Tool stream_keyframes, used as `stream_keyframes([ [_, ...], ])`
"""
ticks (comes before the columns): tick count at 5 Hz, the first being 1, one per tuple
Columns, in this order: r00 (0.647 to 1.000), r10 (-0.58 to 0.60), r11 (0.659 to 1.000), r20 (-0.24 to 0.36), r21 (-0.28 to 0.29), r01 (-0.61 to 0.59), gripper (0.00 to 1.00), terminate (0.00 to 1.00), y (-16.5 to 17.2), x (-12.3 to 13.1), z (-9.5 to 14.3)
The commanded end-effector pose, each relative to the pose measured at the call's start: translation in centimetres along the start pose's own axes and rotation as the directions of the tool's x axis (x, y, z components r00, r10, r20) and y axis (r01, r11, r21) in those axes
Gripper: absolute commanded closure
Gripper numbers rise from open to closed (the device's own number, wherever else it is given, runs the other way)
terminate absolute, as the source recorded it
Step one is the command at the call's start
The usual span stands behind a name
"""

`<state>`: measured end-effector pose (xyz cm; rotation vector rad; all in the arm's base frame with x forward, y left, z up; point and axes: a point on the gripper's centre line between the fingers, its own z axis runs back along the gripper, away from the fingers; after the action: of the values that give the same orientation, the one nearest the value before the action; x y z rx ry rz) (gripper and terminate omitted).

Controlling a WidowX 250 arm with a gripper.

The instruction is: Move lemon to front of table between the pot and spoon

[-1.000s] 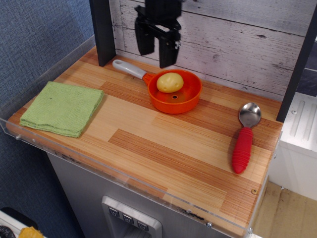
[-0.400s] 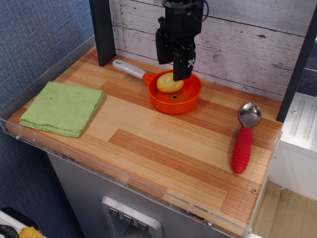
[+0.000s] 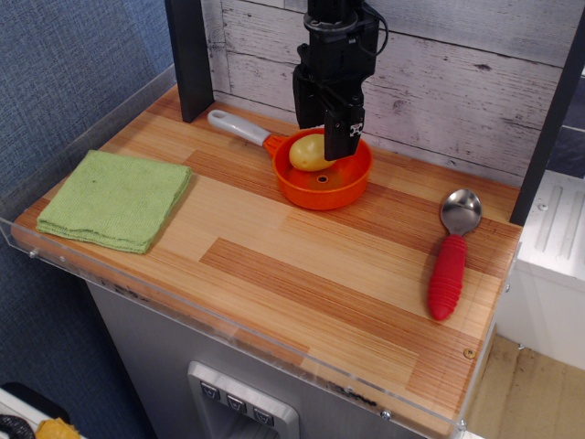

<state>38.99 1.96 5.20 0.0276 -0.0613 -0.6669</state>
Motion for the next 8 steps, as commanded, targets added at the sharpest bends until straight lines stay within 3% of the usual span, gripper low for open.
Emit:
stream_keyframes([
  [1, 1.0, -0.008, 0.999, 0.011, 0.034, 0.008, 0.0, 0.0, -0.1, -0.1, 0.3],
  [8, 1.0, 0.008, 1.0, -0.028, 0.027, -0.007, 0.0, 0.0, -0.6, -0.1, -2.2],
])
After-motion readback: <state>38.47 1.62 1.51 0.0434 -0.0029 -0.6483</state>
